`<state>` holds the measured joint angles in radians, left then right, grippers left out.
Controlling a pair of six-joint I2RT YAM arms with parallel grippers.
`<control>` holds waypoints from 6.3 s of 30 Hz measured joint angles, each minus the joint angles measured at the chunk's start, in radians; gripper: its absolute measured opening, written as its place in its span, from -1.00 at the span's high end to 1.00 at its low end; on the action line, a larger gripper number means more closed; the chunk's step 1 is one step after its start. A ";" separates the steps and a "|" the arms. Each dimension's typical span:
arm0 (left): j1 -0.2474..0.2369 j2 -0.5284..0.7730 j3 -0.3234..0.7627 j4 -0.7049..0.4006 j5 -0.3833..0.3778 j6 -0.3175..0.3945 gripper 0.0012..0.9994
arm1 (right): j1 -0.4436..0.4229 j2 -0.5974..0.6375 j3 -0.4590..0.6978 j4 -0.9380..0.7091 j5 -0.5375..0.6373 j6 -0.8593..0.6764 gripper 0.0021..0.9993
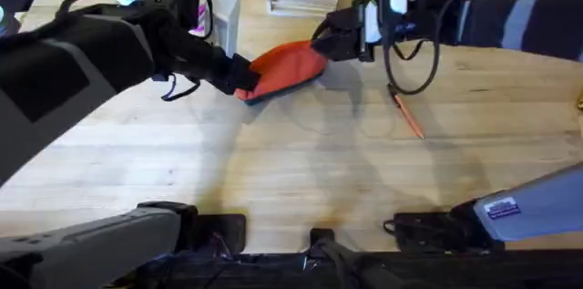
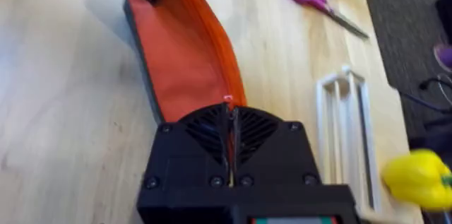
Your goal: Unzip the bag, pick up the pens from the table one at a time and place them inside, then zip the bag closed.
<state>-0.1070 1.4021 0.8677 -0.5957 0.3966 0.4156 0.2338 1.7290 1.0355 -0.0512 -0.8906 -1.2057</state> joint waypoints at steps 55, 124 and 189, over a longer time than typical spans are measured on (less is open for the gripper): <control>0.014 -0.001 0.002 -0.044 -0.053 0.008 -0.99 | 0.154 -0.137 0.016 -0.002 0.201 0.304 -0.99; 0.212 -0.216 0.064 -0.306 -0.102 0.108 -0.99 | 0.228 0.163 0.325 -0.367 0.306 -0.097 0.94; 0.212 -0.216 0.064 -0.306 -0.102 0.108 -0.99 | -0.126 -0.292 0.203 -0.871 0.824 0.888 -0.99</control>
<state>0.1055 1.1862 0.9314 -0.9012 0.2947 0.5240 0.1083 1.4373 1.2389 -0.9223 -0.0669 -0.3173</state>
